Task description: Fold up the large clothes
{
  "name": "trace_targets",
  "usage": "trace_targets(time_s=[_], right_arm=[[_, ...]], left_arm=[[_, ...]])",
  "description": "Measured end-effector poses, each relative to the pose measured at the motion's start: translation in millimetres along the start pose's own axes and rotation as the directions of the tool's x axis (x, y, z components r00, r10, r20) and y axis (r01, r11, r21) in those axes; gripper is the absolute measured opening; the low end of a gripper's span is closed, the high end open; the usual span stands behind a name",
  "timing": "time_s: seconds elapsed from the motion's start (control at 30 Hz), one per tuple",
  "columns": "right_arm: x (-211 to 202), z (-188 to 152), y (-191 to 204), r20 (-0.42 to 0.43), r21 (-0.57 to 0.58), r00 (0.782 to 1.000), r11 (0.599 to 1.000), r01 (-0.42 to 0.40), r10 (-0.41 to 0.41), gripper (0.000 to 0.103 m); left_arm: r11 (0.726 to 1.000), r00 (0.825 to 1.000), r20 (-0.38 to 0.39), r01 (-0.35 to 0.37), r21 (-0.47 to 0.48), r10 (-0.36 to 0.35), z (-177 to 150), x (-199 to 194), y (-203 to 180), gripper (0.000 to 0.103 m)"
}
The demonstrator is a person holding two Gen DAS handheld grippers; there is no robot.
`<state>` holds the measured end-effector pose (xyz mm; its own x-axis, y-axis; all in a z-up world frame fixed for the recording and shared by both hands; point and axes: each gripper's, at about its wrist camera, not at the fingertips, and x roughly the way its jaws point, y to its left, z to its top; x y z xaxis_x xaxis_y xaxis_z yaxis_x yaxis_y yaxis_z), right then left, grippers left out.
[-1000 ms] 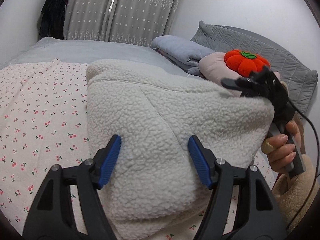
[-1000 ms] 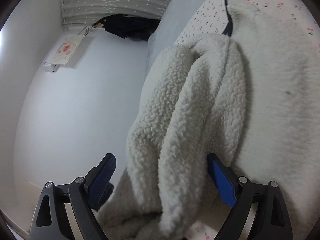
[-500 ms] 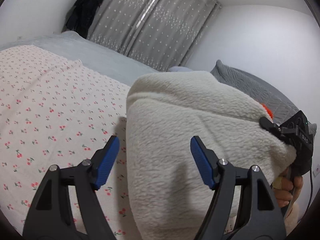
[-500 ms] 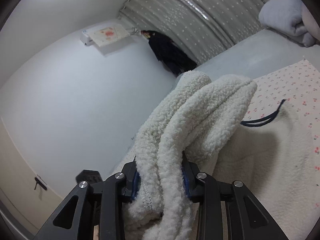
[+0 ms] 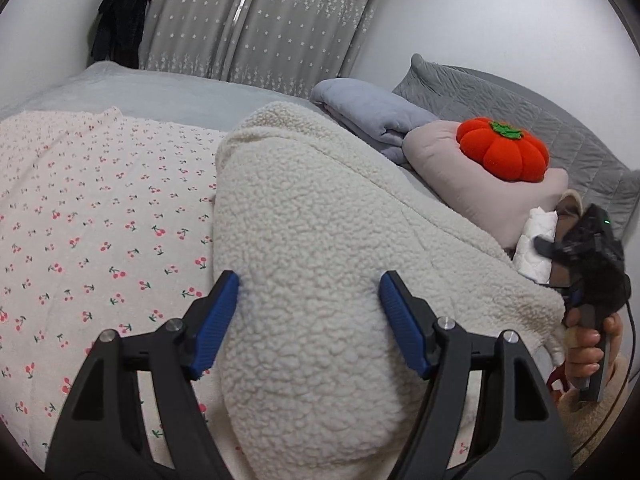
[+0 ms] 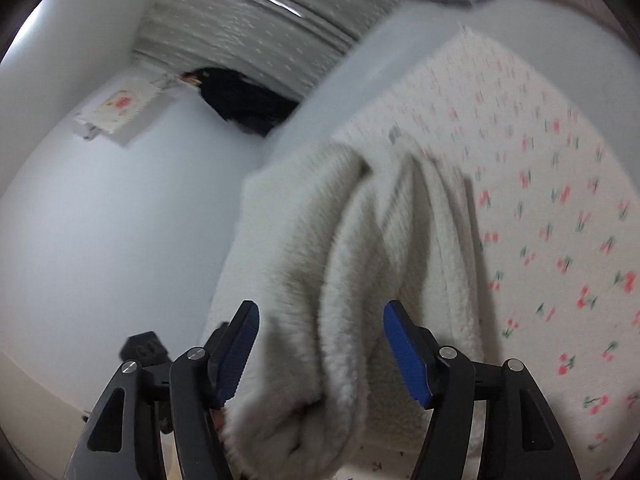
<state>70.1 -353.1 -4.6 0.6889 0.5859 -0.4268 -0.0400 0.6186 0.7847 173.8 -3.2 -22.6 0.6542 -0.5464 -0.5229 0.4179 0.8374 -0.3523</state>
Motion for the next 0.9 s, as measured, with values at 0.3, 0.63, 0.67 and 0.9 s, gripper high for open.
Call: trace_targets(time_s=[0.3, 0.63, 0.67, 0.9], right_arm=[[19.8, -26.0, 24.7, -0.142, -0.166, 0.989, 0.986, 0.023, -0.047, 0.066], [29.9, 2.8, 30.1, -0.038, -0.038, 0.993, 0.993, -0.116, 0.114, 0.026], [29.3, 6.9, 30.1, -0.03, -0.017, 0.992, 0.992, -0.124, 0.124, 0.026], [38.7, 17.4, 9.7, 0.022, 0.165, 0.982, 0.968, -0.188, 0.187, 0.026]], left_arm=[[1.0, 1.0, 0.011, -0.008, -0.005, 0.008, 1.3, 0.0, -1.6, 0.073], [0.988, 0.997, 0.078, -0.033, 0.149, 0.021, -11.6, -57.5, -14.4, 0.073], [0.973, 0.996, 0.081, -0.039, 0.227, 0.021, -20.6, -64.9, -24.9, 0.073], [0.78, 0.987, 0.102, -0.16, 0.604, 0.124, -76.8, -55.7, -80.1, 0.069]])
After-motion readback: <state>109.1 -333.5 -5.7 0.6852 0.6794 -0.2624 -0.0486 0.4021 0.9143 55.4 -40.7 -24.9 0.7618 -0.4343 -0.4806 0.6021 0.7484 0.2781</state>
